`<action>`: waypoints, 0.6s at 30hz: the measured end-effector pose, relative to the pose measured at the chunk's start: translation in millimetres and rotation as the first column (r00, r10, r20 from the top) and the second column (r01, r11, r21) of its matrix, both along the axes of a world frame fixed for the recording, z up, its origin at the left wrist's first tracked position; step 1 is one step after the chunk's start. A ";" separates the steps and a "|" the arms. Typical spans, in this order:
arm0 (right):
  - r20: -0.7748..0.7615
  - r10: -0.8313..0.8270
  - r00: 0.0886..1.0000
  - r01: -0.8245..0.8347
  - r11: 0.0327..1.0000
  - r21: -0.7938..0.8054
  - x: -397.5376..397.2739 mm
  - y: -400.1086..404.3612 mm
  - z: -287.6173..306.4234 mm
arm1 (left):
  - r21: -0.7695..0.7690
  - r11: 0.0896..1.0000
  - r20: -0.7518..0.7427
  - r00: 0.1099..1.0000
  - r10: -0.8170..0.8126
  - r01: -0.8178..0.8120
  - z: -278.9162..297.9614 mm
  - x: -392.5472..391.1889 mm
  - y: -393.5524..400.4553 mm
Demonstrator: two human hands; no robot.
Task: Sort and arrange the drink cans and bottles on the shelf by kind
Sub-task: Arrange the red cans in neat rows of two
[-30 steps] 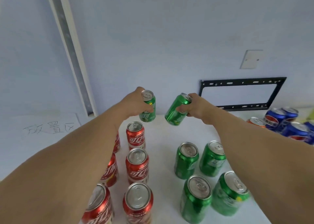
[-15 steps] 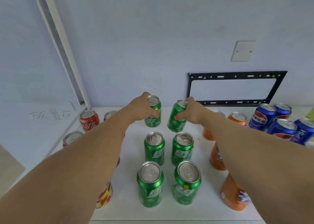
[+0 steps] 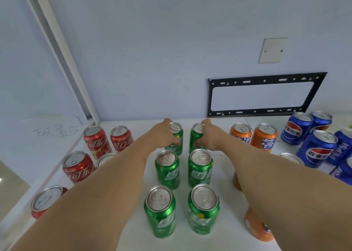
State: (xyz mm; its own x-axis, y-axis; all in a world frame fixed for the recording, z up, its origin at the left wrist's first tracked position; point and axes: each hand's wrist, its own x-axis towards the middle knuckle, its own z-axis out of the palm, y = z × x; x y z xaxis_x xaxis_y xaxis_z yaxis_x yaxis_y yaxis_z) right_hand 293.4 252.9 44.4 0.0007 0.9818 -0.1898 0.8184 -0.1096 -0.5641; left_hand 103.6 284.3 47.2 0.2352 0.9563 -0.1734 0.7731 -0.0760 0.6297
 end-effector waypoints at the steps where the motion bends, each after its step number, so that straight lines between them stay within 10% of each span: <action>1: 0.009 0.003 1.000 -0.003 1.000 0.001 -0.2 0.1 -0.2 | -0.002 1.000 0.000 1.000 0.000 0.000 0.0 -0.1 0.3; 18: 0.037 0.014 0.999 -0.017 0.997 0.073 -8.8 -2.9 20.7 | -0.029 0.999 -0.028 0.999 0.032 -0.033 -6.3 -4.5 -0.1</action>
State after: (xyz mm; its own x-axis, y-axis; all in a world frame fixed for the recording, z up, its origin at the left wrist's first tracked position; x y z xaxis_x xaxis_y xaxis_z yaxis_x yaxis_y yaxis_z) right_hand 284.6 250.0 65.1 -0.0091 0.9931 -0.1173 0.8396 -0.0561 -0.5403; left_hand 99.1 284.1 40.9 0.1992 0.9578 -0.2074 0.7920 -0.0327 0.6097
